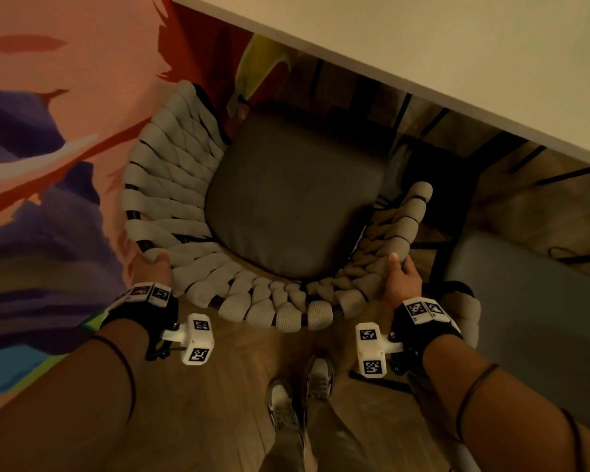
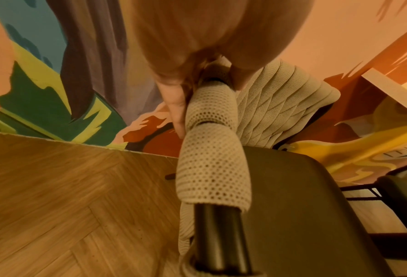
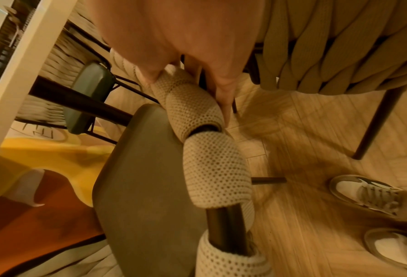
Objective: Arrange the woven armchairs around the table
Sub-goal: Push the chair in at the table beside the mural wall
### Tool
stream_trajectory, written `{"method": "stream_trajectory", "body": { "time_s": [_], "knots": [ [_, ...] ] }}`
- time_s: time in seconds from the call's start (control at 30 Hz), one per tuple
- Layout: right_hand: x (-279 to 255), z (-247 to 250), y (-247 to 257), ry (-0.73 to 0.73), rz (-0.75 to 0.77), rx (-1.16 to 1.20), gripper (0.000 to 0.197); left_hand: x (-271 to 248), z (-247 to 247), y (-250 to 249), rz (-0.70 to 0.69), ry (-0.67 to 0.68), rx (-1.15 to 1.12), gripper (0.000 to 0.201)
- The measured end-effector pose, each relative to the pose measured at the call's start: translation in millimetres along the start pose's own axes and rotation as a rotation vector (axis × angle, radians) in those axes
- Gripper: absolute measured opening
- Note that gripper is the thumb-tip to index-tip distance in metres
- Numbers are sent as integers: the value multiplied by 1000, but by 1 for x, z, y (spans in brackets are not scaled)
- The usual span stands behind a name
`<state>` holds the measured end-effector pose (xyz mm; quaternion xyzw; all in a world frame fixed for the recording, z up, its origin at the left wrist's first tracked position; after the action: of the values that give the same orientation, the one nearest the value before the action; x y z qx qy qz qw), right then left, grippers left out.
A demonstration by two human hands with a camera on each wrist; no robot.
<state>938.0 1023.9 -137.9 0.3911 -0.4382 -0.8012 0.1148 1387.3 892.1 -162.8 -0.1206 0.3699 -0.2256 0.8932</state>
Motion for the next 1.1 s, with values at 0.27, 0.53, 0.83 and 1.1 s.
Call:
{"method": "stream_trajectory", "body": {
  "time_s": [0.27,0.53,0.83,1.1],
  "knots": [
    [0,-5,-3,10,3,93,44,13,-1,0,59,-25,14,71],
    [1,-6,-1,-10,-1,62,45,-6,4,-6,55,-35,78,61],
    [3,-8,-4,2,22,-8,49,4,4,-4,83,-10,45,69],
    [-1,-13,-2,22,39,49,48,-13,10,-13,79,8,56,59]
  ]
}}
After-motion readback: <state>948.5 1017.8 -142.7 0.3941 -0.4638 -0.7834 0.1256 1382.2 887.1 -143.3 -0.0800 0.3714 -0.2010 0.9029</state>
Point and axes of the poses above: each hand's wrist, its own x-axis towards the middle knuckle, its own z-axis out of the back of the hand, y = z × x, the point moved 4 cm from there along x, towards the middle knuckle, and after that the axes turned 12 degrees about z, right-handed, at the moved point
